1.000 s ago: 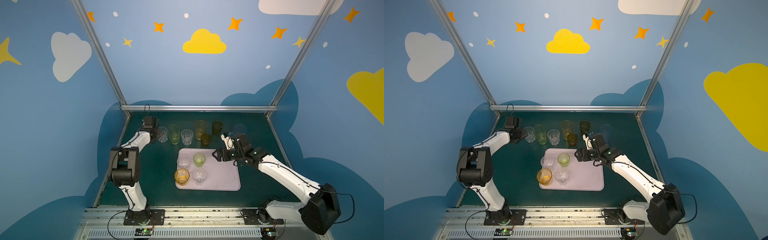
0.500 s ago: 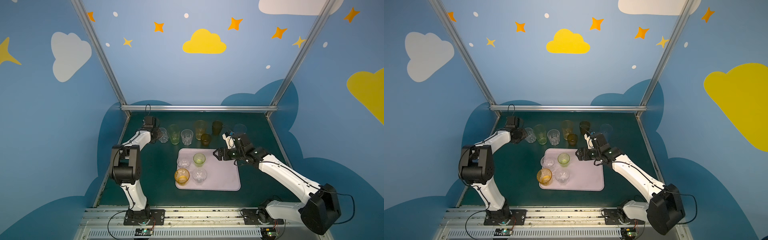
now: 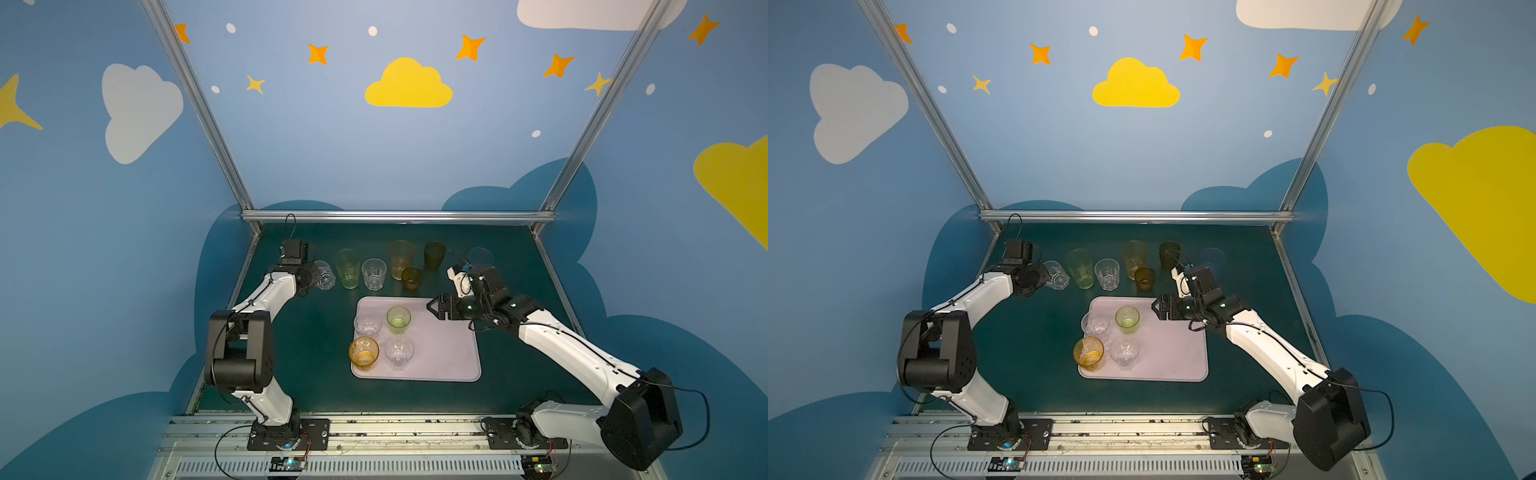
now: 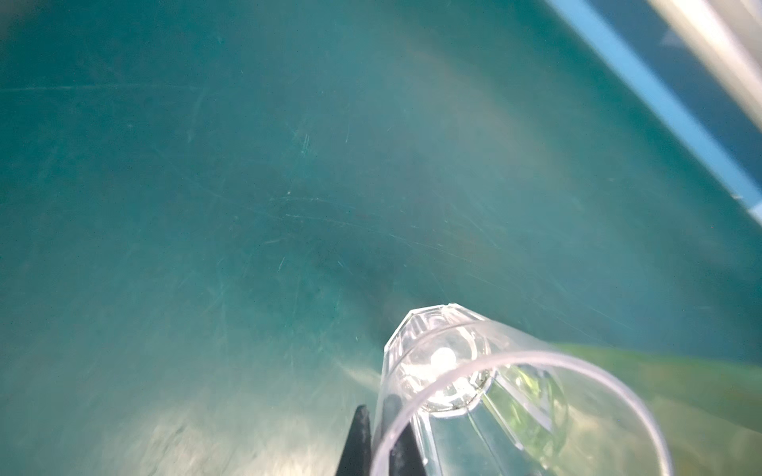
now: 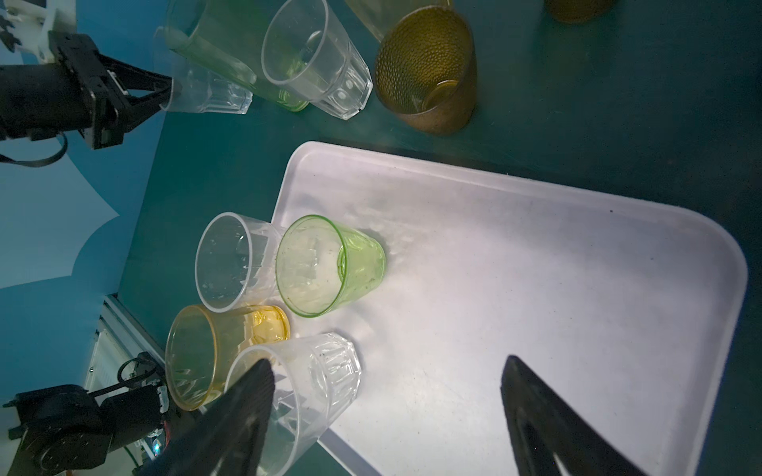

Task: Place the glasses into the tray
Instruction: Pick up the glass from the top-left of the table, then place the glass on the tray.

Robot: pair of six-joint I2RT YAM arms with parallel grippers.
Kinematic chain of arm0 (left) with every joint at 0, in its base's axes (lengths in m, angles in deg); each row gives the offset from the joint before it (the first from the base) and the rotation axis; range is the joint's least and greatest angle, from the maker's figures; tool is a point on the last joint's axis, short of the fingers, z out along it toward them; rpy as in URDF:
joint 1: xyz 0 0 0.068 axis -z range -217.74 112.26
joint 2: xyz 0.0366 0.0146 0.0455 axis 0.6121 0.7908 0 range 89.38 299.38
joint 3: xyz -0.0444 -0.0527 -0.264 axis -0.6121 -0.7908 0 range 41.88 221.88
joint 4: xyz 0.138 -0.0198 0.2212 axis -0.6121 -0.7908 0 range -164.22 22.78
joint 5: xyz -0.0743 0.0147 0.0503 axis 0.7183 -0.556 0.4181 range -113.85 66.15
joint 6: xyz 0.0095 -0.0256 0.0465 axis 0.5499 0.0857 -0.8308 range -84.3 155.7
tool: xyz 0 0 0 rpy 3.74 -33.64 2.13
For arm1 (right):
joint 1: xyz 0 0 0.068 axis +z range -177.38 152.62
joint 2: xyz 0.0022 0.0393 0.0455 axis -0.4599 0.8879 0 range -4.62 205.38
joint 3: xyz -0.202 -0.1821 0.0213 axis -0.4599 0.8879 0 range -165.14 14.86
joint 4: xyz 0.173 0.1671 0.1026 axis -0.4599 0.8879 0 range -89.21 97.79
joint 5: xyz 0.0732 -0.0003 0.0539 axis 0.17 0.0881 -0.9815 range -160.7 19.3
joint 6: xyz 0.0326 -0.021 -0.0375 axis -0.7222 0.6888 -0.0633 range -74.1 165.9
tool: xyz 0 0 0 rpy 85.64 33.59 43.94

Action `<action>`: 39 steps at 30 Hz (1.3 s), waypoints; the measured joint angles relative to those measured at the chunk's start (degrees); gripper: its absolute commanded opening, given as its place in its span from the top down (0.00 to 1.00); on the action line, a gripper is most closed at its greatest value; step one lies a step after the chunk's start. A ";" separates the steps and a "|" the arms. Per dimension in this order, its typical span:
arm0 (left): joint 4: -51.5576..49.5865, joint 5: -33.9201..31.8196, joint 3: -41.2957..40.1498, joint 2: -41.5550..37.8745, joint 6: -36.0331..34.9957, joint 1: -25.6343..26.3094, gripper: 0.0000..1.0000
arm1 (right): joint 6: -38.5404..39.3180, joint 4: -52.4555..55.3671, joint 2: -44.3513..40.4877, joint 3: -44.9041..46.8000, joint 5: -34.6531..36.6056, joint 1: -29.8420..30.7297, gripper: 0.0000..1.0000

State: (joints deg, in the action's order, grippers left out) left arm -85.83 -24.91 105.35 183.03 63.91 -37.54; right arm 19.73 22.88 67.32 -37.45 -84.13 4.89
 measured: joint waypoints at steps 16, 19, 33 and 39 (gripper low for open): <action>-8.35 -4.35 -7.19 -23.85 0.00 12.96 0.96 | -3.08 -2.82 -6.08 5.81 -3.98 -1.84 0.14; -10.51 -5.11 -7.06 -26.82 -0.33 17.73 0.96 | -3.61 -3.37 -8.59 7.74 -4.11 -2.45 0.14; -13.60 -6.10 3.96 -20.70 -3.17 34.56 0.96 | -7.10 -4.20 -23.78 18.86 -4.46 -8.02 0.13; -13.57 -5.77 8.28 -15.23 -4.76 38.01 0.96 | -7.41 -4.04 -29.53 21.29 -5.53 -12.24 0.13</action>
State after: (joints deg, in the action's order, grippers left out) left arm -99.41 -30.68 113.63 167.79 59.14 0.47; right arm 12.32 18.84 37.80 -16.16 -89.66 -7.35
